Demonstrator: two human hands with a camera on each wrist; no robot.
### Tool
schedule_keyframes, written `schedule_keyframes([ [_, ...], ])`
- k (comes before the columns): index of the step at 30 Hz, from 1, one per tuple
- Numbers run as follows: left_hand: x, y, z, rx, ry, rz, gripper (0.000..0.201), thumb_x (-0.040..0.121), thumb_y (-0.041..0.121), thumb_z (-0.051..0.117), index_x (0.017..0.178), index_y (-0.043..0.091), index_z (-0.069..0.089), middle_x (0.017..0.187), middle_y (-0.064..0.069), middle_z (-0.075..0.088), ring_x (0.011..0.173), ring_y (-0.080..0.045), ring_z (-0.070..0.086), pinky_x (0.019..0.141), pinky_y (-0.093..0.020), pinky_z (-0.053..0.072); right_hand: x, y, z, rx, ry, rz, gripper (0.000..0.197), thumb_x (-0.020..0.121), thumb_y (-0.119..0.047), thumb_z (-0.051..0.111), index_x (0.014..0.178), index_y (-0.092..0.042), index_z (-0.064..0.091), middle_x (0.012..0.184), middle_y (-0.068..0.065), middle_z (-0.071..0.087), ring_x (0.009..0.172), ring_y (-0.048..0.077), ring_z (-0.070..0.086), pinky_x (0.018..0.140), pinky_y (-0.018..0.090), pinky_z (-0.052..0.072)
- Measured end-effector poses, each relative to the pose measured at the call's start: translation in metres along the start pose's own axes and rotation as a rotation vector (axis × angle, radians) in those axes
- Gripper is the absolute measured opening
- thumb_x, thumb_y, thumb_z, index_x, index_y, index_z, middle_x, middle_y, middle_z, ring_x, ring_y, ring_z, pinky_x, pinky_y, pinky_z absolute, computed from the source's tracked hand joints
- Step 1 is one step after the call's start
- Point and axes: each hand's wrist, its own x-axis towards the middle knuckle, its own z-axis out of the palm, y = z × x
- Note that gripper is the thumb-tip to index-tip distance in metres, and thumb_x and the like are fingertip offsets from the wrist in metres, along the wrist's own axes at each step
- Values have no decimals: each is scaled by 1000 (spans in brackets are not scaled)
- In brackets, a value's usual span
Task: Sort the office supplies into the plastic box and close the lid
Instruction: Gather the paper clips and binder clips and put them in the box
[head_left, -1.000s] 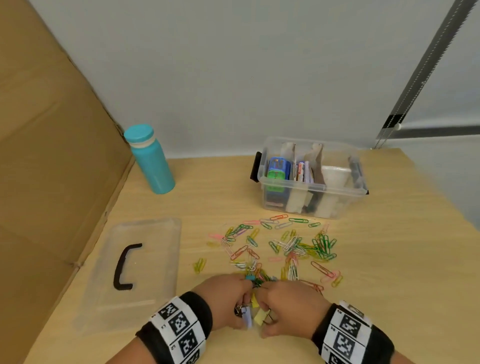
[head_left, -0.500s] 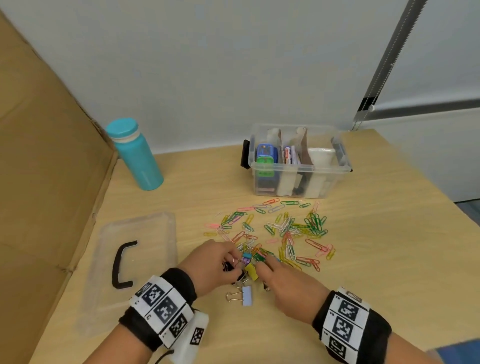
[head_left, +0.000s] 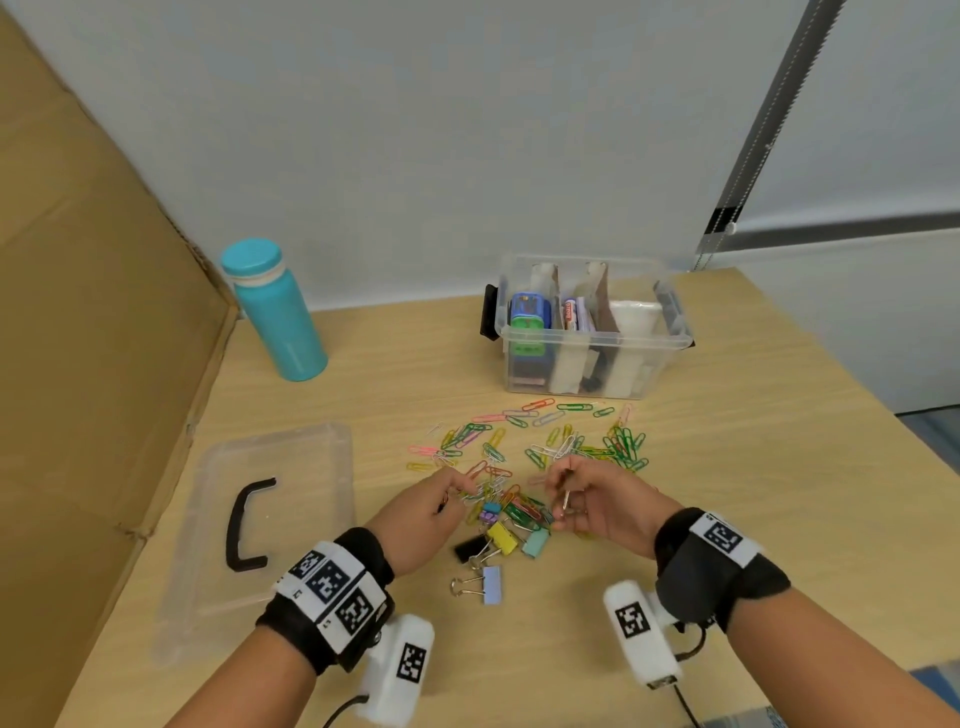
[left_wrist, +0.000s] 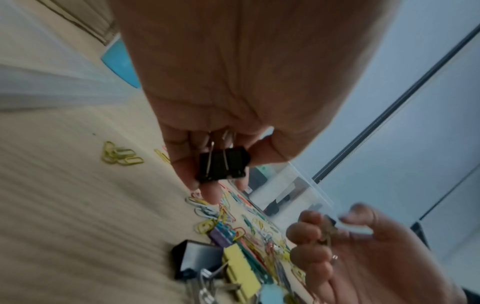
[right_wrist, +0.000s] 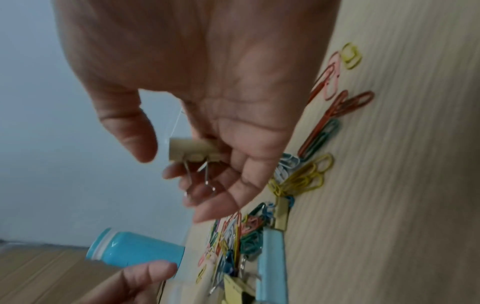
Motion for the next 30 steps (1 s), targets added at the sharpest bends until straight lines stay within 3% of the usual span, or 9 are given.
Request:
schedule_keyframes([
  [2,0,2,3,46,1,-28,20,97,23,37,112,23,50,67,2,45,68,-17,46,73,-41,48,2,1,4,-162,73,-26,23,89,-17,55,68,-14,47,64,2,44,52,15,42,55,28,43],
  [5,-1,7,7,158,-18,-16,14,91,28,51,104,23,53,67,5,47,60,-12,43,60,-27,38,2,5,10,-757,137,-156,37,91,-30,60,58,-21,46,55,-4,42,48,12,39,53,25,40],
  [8,-2,13,8,384,-54,9,26,86,31,62,109,21,55,82,-1,56,69,-13,44,53,-18,30,1,13,17,-1342,110,-176,30,83,-45,65,78,-19,51,71,-3,54,63,12,48,61,28,43],
  [11,-2,15,11,454,-72,-7,31,86,27,63,115,20,55,106,-4,61,83,-20,51,64,-20,33,1,20,26,-1674,152,-101,44,81,-55,60,102,-19,48,91,2,59,73,18,50,65,33,44],
  [18,2,12,17,472,-85,-52,26,87,25,60,112,19,58,108,-3,61,89,-18,54,75,-25,40,-1,26,34,-1825,161,-131,44,91,-45,49,118,-12,41,115,9,56,93,30,62,66,32,41],
  [21,4,11,20,500,-87,-78,23,85,21,60,108,17,60,112,-3,61,96,-20,58,82,-29,46,-2,30,37,-1900,162,-127,43,92,-39,46,124,-10,39,121,10,50,92,32,62,62,32,39],
  [24,5,14,23,546,-89,-99,26,84,22,61,108,13,58,114,-6,52,97,-24,58,79,-29,46,-3,31,38,-1913,165,-114,39,93,-33,44,125,-11,40,127,11,41,86,32,62,49,29,31],
  [27,5,14,26,569,-98,-112,31,84,22,59,112,11,53,118,-7,45,97,-26,59,80,-31,49,-4,32,37,-1894,167,-89,35,93,-31,43,122,-11,40,130,12,36,77,32,59,52,30,33],
  [30,5,11,28,518,-85,-89,33,85,19,57,117,14,49,119,-6,44,97,-26,59,77,-30,47,-3,33,35,-1847,191,-78,37,94,-28,43,126,-11,37,133,10,37,87,34,62,44,28,22],
])
